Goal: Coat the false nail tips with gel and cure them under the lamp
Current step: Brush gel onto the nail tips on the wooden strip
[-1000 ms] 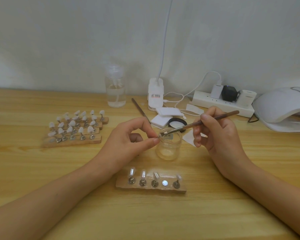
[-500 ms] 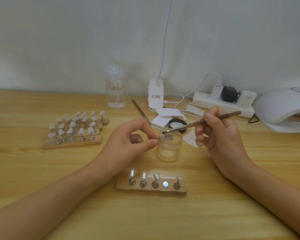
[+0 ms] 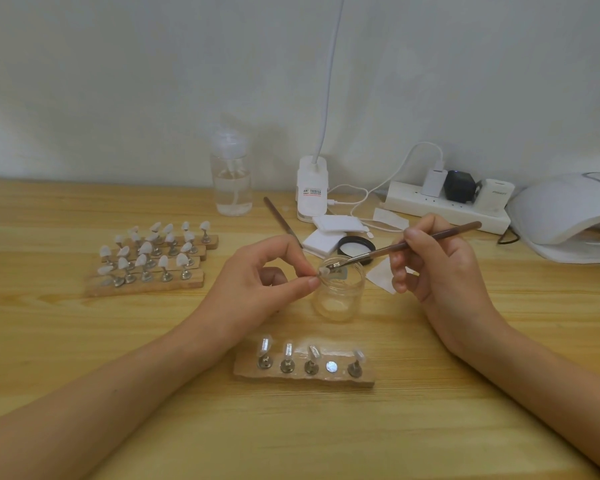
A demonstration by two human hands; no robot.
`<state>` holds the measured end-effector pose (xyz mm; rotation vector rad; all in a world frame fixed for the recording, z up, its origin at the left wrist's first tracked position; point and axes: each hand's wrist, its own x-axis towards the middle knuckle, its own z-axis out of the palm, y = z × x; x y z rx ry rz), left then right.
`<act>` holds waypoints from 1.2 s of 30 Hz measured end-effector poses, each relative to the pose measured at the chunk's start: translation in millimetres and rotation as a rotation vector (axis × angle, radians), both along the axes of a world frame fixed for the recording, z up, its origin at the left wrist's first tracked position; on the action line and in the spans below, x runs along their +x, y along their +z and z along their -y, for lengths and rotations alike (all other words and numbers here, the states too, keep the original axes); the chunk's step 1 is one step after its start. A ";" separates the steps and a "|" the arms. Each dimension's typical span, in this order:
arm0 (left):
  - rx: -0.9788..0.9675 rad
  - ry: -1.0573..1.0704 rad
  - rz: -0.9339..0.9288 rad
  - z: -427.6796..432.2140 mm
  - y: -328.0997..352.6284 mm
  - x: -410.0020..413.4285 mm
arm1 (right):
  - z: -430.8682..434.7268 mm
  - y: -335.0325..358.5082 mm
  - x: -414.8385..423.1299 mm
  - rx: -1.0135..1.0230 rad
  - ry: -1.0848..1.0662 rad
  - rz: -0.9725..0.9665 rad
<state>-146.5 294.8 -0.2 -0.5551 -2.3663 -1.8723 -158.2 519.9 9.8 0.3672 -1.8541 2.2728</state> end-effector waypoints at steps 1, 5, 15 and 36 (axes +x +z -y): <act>0.002 0.001 0.001 -0.2 -0.1 0.0 | -0.5 0.3 0.2 -0.021 0.008 0.000; 0.003 0.002 0.011 0.0 0.2 0.5 | 1.6 0.6 0.9 0.000 0.068 -0.012; -0.003 0.011 0.048 1.0 1.0 2.6 | 0.7 -0.7 0.1 0.030 0.022 0.004; 0.009 0.007 0.063 0.1 2.4 3.5 | -0.6 -0.3 -0.5 0.010 -0.030 0.006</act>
